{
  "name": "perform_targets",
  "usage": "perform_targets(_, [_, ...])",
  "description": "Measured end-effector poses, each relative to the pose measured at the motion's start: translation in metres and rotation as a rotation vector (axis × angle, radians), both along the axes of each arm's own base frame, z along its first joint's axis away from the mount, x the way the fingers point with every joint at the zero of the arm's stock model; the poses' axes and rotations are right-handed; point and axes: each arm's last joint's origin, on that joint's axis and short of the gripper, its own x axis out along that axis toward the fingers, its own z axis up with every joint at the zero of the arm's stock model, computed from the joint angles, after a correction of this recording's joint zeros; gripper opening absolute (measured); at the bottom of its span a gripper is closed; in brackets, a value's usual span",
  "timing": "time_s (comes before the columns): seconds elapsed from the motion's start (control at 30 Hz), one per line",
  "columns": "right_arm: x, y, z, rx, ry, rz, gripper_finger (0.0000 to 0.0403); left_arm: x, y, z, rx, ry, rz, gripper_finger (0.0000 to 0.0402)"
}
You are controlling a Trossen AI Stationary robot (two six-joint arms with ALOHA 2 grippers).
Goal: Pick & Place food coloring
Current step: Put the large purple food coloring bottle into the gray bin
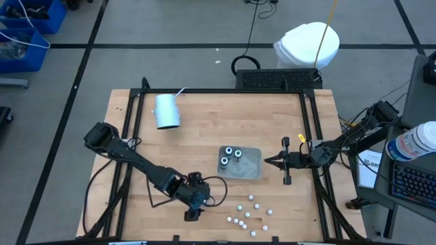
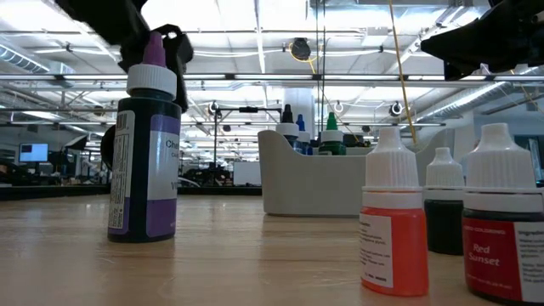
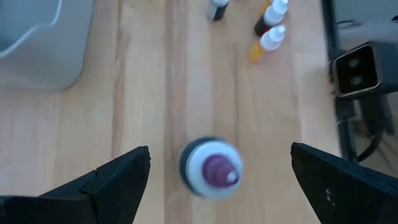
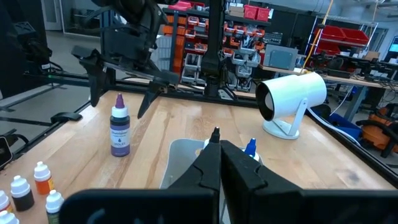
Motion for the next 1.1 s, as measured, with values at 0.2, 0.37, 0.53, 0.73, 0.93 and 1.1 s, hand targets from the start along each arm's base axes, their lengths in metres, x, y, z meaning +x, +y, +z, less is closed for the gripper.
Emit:
perform_targets(0.2, [0.0,0.0,0.0001,0.0,0.0,0.0,0.0001,-0.0031,0.0028,-0.0023,0.037,0.032,0.035,0.0388])
perform_targets(0.37, [0.0,0.0,0.0002,0.0,-0.001,0.0,0.0001,-0.0029,0.0034,-0.0022,0.053,0.023,0.042,0.0388])
perform_targets(0.53, [0.0,0.0,0.0002,-0.007,0.0,0.001,0.0001,-0.0029,0.0035,-0.0022,0.066,0.019,0.023,0.0374])
perform_targets(0.73, [0.0001,0.0,0.0002,-0.009,0.0,0.0,0.0001,-0.0013,0.0057,-0.002,0.06,0.017,0.047,0.0308])
perform_targets(0.93, [0.0001,0.0,0.0001,-0.004,0.0,0.0,0.0,-0.0013,0.0058,-0.0019,0.037,0.025,0.066,0.0235])
perform_targets(1.1, [0.0001,0.0,0.0001,0.001,-0.001,0.0,0.0,-0.0034,0.0016,-0.002,0.004,0.043,0.039,0.0153])
